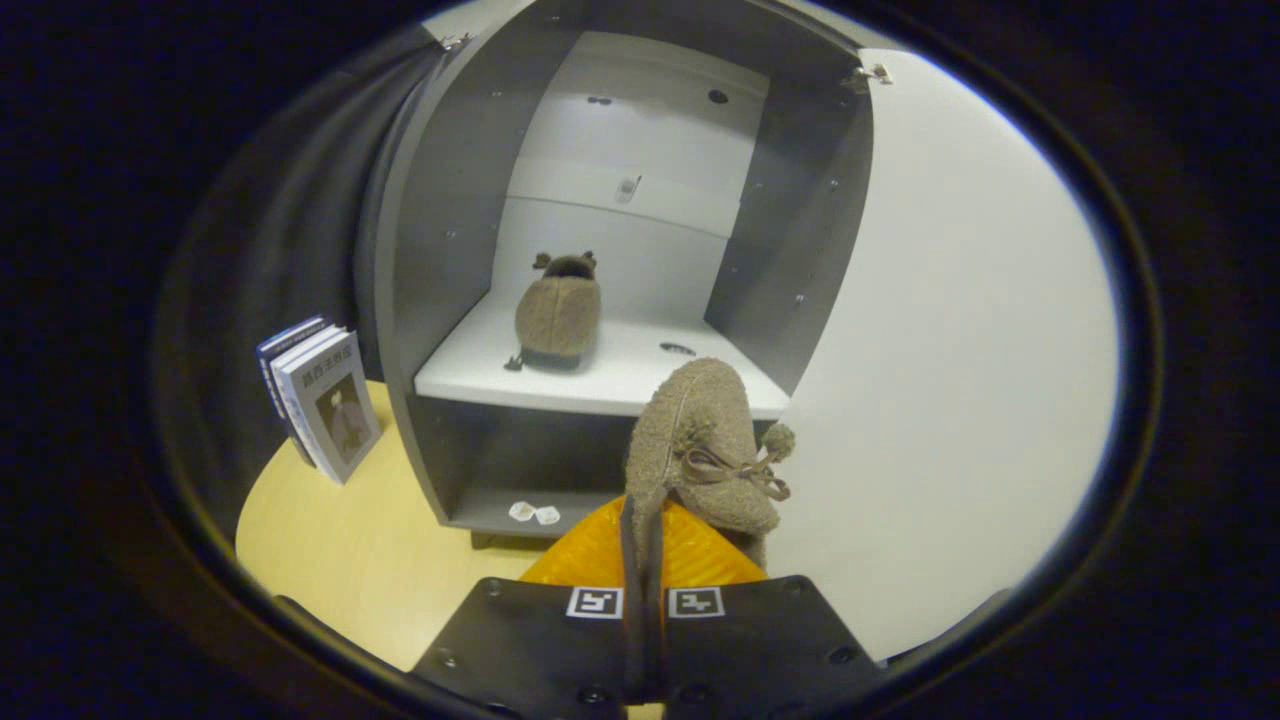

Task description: Open the shoe cabinet door, grab the shoes and put them into the shoe cabinet, then close the shoe cabinet door.

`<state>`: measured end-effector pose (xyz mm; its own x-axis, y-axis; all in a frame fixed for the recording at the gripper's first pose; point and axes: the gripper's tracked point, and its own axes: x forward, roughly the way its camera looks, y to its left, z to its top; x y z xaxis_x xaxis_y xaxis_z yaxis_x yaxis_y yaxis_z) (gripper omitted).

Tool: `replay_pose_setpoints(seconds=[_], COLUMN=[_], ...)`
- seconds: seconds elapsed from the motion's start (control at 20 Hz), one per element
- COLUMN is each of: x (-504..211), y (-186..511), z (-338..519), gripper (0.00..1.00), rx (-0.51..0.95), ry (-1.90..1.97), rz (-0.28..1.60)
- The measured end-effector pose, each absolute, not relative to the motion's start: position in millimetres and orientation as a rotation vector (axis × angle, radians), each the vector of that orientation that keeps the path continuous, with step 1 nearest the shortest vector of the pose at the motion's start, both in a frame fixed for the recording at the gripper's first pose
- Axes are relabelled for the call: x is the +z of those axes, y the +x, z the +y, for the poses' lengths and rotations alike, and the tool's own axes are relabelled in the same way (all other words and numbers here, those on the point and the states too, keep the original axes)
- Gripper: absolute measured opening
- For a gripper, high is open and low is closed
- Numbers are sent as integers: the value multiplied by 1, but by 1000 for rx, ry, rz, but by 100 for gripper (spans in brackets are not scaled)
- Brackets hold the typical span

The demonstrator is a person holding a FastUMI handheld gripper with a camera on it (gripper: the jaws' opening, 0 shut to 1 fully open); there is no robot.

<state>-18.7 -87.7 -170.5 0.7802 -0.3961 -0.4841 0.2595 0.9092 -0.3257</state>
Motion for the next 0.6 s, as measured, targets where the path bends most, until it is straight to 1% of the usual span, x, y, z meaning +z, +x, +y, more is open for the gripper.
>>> replay_pose_setpoints(seconds=[0.3,0.6], x=[-145,-143], y=[44,113], z=[-117,-149], gripper=[2,2], rx=[-394,-414], ry=[-258,-236], rz=[507,467])
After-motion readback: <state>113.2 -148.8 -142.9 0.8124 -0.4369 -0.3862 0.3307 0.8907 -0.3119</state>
